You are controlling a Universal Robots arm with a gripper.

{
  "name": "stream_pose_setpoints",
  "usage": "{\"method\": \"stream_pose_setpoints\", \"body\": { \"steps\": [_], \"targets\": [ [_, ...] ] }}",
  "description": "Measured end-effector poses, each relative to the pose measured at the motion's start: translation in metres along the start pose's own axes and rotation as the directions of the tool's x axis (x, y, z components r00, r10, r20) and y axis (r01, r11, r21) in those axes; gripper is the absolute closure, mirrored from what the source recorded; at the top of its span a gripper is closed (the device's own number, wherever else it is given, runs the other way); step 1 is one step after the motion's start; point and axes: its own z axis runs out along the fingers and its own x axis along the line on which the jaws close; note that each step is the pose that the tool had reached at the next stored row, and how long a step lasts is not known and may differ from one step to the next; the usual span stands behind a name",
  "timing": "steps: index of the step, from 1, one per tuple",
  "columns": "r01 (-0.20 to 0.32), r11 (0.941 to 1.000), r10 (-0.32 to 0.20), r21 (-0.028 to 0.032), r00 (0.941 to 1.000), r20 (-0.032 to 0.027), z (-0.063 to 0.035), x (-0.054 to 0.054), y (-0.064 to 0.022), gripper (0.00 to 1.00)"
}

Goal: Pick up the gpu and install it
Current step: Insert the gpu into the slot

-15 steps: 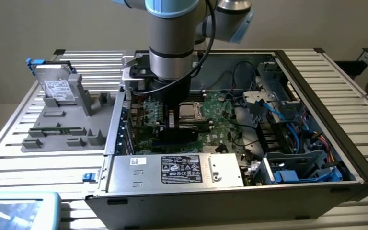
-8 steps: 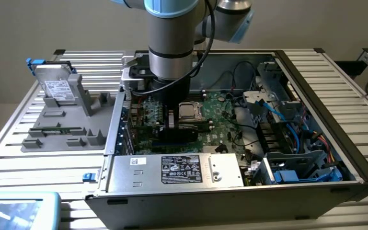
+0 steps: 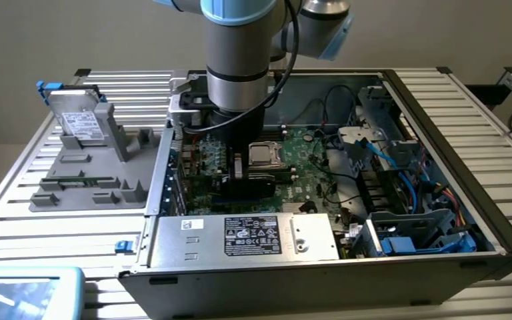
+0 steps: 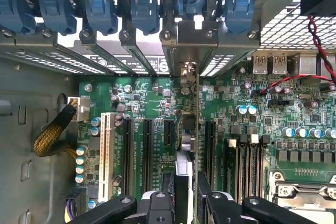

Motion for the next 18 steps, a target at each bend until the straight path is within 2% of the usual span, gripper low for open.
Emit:
{"method": "stream_pose_setpoints", "body": {
  "steps": [18],
  "targets": [
    [0.003,1.0000,-0.003,0.0001,1.0000,-0.0001,0.0014,0.0000,-0.0001,0.72]
  ]
}}
